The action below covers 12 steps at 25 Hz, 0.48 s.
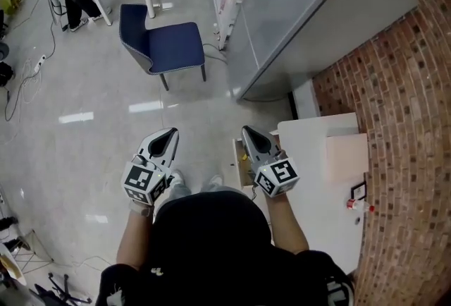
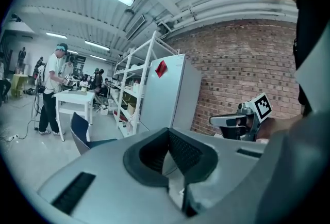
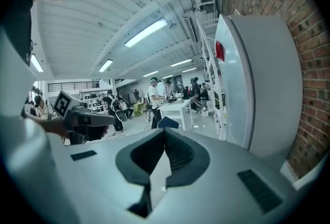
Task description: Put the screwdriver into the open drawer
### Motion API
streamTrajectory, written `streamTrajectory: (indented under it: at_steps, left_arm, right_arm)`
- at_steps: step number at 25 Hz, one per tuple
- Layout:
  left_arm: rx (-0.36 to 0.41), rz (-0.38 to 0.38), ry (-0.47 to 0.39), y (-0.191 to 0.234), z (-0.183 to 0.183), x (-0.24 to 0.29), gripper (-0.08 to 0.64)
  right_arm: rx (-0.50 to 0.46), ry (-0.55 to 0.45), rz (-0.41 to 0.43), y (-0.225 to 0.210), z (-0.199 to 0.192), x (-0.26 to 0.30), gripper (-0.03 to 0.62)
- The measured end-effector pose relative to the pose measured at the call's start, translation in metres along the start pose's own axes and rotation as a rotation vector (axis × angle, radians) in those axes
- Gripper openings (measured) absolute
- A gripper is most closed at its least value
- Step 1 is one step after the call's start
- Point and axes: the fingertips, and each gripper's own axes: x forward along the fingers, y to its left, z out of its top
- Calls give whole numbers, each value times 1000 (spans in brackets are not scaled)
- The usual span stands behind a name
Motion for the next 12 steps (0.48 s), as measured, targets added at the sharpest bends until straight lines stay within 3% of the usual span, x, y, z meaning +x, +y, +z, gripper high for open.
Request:
streamTrajectory:
  at_steps: [6, 12]
  left_arm:
    - [61, -82, -49, -20, 39, 3, 3]
    - [90, -137, -100, -41, 63, 0, 3]
  right_arm:
    - [-65, -49, -24, 9, 26, -20, 11]
    - [-51, -83, -30, 21, 38, -36, 11]
